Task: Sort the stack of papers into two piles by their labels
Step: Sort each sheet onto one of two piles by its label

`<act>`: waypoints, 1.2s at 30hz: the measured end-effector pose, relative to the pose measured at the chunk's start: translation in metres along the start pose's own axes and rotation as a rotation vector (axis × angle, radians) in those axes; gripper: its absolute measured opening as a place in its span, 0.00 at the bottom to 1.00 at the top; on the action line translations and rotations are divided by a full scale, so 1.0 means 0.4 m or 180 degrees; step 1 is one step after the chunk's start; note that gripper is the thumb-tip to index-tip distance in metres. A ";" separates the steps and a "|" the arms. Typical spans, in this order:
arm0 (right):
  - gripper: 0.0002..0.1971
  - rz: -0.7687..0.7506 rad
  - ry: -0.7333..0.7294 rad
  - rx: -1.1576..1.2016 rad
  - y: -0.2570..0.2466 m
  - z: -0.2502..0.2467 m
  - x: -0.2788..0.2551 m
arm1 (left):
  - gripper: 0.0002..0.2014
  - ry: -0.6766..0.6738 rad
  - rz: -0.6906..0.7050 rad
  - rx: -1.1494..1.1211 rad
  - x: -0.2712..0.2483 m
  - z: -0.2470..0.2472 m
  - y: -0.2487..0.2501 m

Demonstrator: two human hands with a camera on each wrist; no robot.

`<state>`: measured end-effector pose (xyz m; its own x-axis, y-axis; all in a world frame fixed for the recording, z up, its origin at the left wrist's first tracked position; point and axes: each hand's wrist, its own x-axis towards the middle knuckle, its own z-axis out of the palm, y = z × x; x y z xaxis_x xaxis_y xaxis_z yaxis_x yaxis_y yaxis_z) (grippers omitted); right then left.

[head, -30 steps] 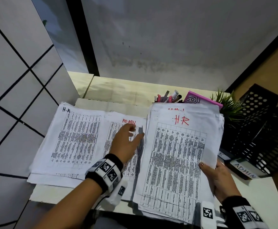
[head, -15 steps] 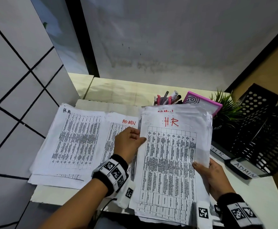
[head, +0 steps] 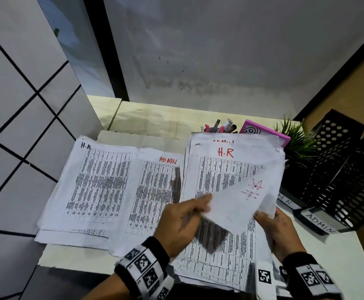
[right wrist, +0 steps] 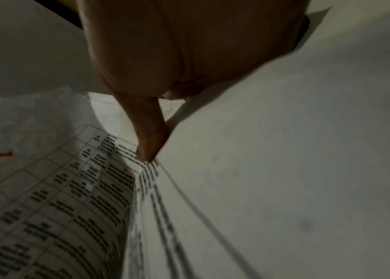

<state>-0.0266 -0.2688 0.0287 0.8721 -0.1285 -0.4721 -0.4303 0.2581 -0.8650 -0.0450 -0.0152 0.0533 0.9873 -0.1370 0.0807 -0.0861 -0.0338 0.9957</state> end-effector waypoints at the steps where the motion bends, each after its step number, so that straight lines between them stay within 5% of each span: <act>1: 0.13 -0.0010 -0.0019 -0.0005 0.000 0.000 0.001 | 0.11 -0.0108 -0.0166 -0.0091 -0.003 0.002 0.005; 4: 0.13 -0.0024 0.0022 -0.0201 -0.001 0.010 0.001 | 0.11 0.0047 -0.0539 -0.0148 0.020 0.004 0.016; 7: 0.11 -0.0128 0.0107 -0.0347 0.010 0.010 0.008 | 0.03 0.0743 -0.0675 0.0691 0.075 -0.001 -0.009; 10: 0.11 -0.0117 0.0031 -0.0262 0.012 0.017 0.006 | 0.12 0.1161 -0.0705 0.1272 0.121 -0.018 -0.028; 14: 0.11 -0.0087 -0.0077 -0.0080 0.011 0.015 0.006 | 0.15 0.1386 -0.1138 0.1221 0.144 -0.030 -0.029; 18: 0.13 -0.0023 -0.0028 -0.0040 0.011 0.011 0.009 | 0.13 0.1665 -0.1189 0.0694 0.157 -0.035 -0.020; 22: 0.18 0.0001 -0.0035 0.0029 0.014 0.012 0.010 | 0.16 0.1728 -0.1138 0.1017 0.149 -0.039 -0.033; 24: 0.28 0.0007 -0.0073 0.0017 0.015 0.013 0.010 | 0.15 0.1740 -0.1063 0.1135 0.145 -0.037 -0.040; 28: 0.15 -0.0038 -0.0065 0.0022 0.016 0.014 0.012 | 0.11 0.1708 -0.0673 0.1075 0.129 -0.028 -0.031; 33: 0.17 0.0003 -0.0050 0.0070 0.003 0.013 0.010 | 0.12 0.1544 0.0018 0.0867 0.093 -0.031 -0.023; 36: 0.32 -0.0034 -0.0082 0.0162 0.008 0.007 0.013 | 0.09 0.0965 0.0569 0.1223 0.060 -0.025 -0.026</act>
<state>-0.0226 -0.2658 0.0239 0.8825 -0.1071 -0.4579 -0.4091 0.3053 -0.8599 -0.0192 -0.0084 0.0454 0.9421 0.1172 0.3141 -0.2435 -0.4050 0.8813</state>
